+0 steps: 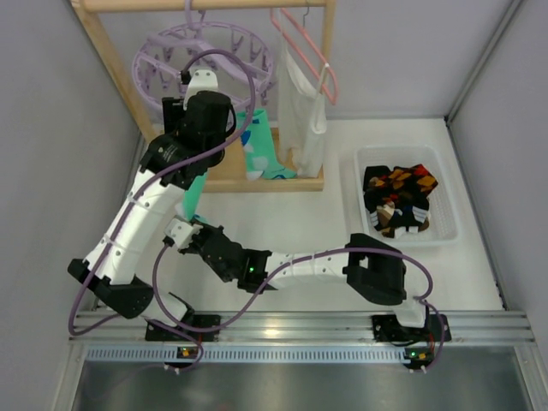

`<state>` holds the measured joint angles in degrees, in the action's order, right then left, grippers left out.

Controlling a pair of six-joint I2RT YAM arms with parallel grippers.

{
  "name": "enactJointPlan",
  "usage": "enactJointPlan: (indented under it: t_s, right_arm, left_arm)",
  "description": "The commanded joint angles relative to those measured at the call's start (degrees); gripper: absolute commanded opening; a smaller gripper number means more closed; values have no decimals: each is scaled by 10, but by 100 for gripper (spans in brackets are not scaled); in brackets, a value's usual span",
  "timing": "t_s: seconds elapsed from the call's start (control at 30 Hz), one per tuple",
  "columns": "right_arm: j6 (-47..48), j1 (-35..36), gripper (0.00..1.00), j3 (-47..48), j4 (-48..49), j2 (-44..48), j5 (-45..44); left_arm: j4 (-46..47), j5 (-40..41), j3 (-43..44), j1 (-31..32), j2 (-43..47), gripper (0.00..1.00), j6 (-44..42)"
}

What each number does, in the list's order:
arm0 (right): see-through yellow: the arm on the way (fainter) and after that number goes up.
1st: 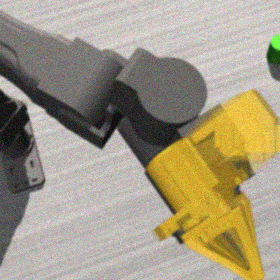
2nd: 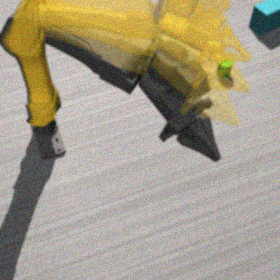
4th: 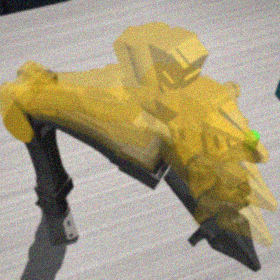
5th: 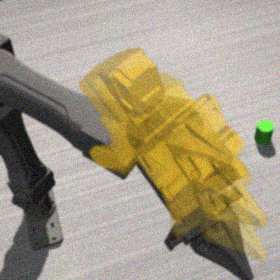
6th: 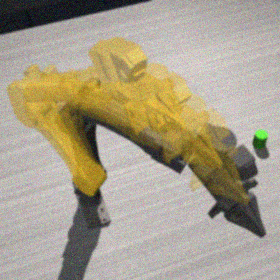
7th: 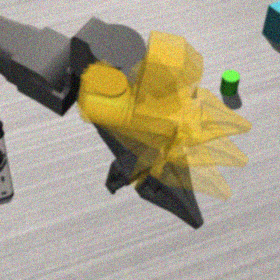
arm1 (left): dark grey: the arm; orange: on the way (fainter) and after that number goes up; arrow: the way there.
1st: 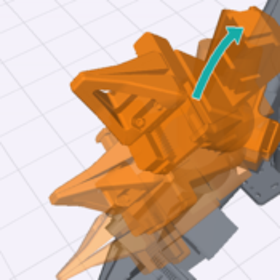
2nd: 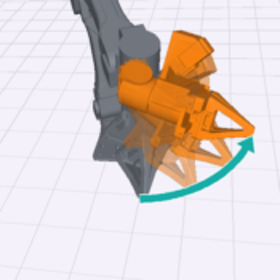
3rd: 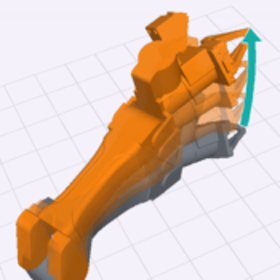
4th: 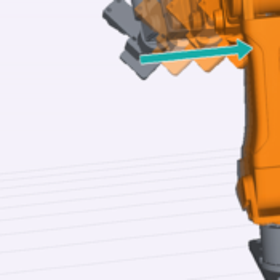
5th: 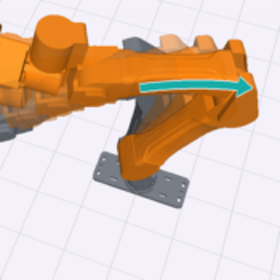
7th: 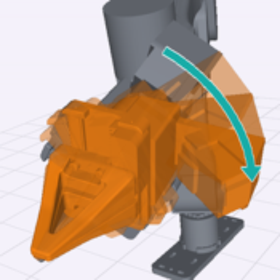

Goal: Remove the socks clipped to the hanger

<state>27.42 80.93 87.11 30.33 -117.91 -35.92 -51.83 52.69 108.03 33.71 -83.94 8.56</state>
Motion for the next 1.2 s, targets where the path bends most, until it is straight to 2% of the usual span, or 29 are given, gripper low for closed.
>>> enactJointPlan:
  t_s: [0.0, 0.1, 0.3, 0.43, 0.47, 0.6, 0.7, 0.77, 0.8, 0.9, 0.93, 0.97, 1.03, 1.1, 1.13, 1.17]
  right_arm:
    - [9, 20, 0, 28, -12, -10, 20]
    - [11, 20, 0, 30, -14, -10, 20]
    - [11, 22, 0, 24, -13, -7, 24]
    - [8, 22, 0, 17, -10, -4, 30]
    - [7, 22, 0, 11, -6, -3, 30]
    - [-2, 22, 0, -11, 9, 9, 30]
    - [-11, 22, 0, -44, 34, 30, 29]
    - [-15, 22, 0, -71, 44, 43, 23]
    - [-20, 23, 0, -82, 50, 60, 16]
    - [-56, 24, 0, -183, 76, 132, -30]
    - [-68, 23, 0, -184, 77, 155, -41]
    - [-82, 22, 0, -223, 69, 180, -52]
    - [-134, 13, 0, -250, -14, 258, -83]
    - [-210, -7, 0, -270, -106, 337, -87]
    - [-239, -18, 0, -273, -199, 361, -80]
    - [-266, -32, 0, -277, -252, 386, -76]
  left_arm:
    - [-4, 31, 22, 1, -15, 76, -12]
    - [-5, 32, 19, 1, -24, 74, -10]
    - [-4, 38, 24, 1, -38, 61, -9]
    - [-2, 39, 31, 1, -47, 48, -9]
    - [-3, 38, 33, 1, -49, 40, -10]
    - [-2, 40, 33, 1, -52, 24, -9]
    - [-1, 40, 32, 1, -53, 14, -7]
    - [-1, 37, 31, 1, -49, 13, -5]
    - [-2, 36, 29, 2, -46, 13, -2]
    - [-1, 6, 16, 1, -25, 35, 11]
    - [-1, 1, 12, 1, -18, 39, 13]
    - [-2, -4, 9, 1, -4, 43, 15]
    - [-1, -15, -5, 0, 14, 55, 28]
    - [0, -35, -20, 0, 42, 61, 36]
    - [0, -41, -26, 0, 53, 64, 41]
    - [0, -48, -30, 1, 71, 71, 44]
